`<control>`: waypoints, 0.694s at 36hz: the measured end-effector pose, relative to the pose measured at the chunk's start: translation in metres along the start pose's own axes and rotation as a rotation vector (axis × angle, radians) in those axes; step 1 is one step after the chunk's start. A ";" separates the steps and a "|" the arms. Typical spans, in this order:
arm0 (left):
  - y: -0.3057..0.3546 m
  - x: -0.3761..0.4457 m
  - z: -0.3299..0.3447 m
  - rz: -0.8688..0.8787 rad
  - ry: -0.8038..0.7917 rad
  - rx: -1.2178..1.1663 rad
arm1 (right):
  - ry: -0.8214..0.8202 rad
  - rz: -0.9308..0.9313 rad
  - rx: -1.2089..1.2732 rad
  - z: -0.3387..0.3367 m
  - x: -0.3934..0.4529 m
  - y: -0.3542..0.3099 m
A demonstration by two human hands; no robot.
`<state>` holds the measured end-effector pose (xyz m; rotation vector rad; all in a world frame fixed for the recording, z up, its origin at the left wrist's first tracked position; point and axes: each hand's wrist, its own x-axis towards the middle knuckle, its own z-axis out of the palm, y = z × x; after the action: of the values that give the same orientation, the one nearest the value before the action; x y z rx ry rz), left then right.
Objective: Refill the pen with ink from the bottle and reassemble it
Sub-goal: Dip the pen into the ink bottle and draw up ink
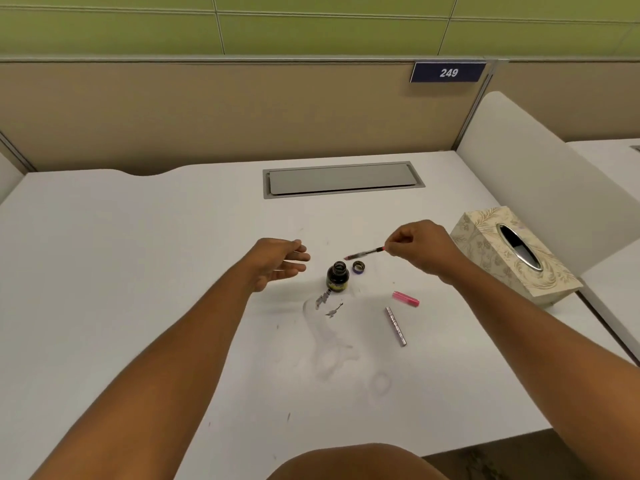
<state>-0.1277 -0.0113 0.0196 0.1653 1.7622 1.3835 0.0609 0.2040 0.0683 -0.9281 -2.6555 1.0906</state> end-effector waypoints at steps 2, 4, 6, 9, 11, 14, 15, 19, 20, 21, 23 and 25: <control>0.001 0.003 0.004 -0.012 -0.011 0.014 | -0.020 -0.030 -0.060 -0.001 0.007 -0.006; 0.000 0.007 0.007 -0.024 -0.020 0.024 | -0.022 -0.062 -0.107 -0.001 0.015 -0.010; -0.001 0.010 0.009 -0.034 -0.026 0.021 | -0.019 -0.090 -0.124 0.001 0.022 -0.014; -0.001 0.015 0.012 -0.039 -0.033 -0.008 | -0.009 -0.118 -0.113 0.004 0.030 -0.018; -0.002 0.018 0.013 -0.043 -0.040 -0.012 | 0.001 -0.128 -0.102 0.006 0.035 -0.019; -0.002 0.022 0.012 -0.051 -0.040 -0.018 | 0.017 -0.146 -0.093 0.010 0.041 -0.021; -0.001 0.024 0.011 -0.054 -0.040 -0.021 | 0.022 -0.154 -0.094 0.011 0.042 -0.022; 0.001 0.030 0.010 -0.060 -0.038 -0.009 | 0.012 -0.172 -0.121 0.021 0.050 -0.026; 0.002 0.030 0.010 -0.061 -0.038 -0.002 | 0.005 -0.182 -0.136 0.023 0.051 -0.027; 0.003 0.031 0.010 -0.061 -0.041 0.004 | -0.002 -0.194 -0.156 0.026 0.052 -0.029; 0.004 0.032 0.011 -0.063 -0.056 0.015 | -0.021 -0.214 -0.194 0.031 0.055 -0.031; 0.004 0.033 0.012 -0.061 -0.083 0.035 | -0.042 -0.229 -0.224 0.035 0.056 -0.032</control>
<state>-0.1414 0.0183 0.0054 0.1842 1.7092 1.2853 -0.0119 0.1984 0.0576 -0.6161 -2.8736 0.7840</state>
